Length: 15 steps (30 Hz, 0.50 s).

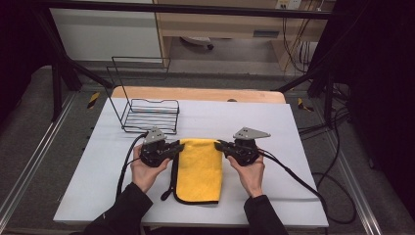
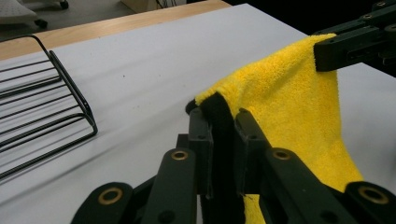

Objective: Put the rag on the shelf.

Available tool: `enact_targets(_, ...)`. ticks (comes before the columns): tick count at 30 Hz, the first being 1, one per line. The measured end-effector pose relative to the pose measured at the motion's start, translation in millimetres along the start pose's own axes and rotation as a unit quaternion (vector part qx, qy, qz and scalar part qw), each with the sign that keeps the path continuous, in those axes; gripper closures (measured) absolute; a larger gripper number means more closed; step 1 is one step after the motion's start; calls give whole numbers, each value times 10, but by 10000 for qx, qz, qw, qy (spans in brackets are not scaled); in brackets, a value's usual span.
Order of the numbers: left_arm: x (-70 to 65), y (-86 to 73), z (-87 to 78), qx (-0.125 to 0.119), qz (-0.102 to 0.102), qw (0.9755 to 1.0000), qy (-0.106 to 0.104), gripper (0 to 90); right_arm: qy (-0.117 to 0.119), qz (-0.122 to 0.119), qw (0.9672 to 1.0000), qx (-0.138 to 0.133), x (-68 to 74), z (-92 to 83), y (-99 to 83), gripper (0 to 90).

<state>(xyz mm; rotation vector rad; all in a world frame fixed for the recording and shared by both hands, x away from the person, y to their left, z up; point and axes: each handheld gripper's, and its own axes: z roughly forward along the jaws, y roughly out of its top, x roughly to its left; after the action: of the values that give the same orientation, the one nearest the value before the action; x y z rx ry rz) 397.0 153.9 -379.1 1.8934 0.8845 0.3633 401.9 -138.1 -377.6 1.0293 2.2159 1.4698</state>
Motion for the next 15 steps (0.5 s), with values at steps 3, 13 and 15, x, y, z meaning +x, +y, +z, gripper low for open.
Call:
enact_targets(3,-24,8,-55,-60,22,10000,-26,793,8,-87,10000,-40,33,-38,15,834)
enact_targets(13,-129,68,-243,-454,175,9988,58,793,28,-206,9992,-347,142,-178,110,834)
enact_targets(15,-136,83,-276,-525,160,9985,35,793,18,-254,9989,-401,165,-212,137,835)
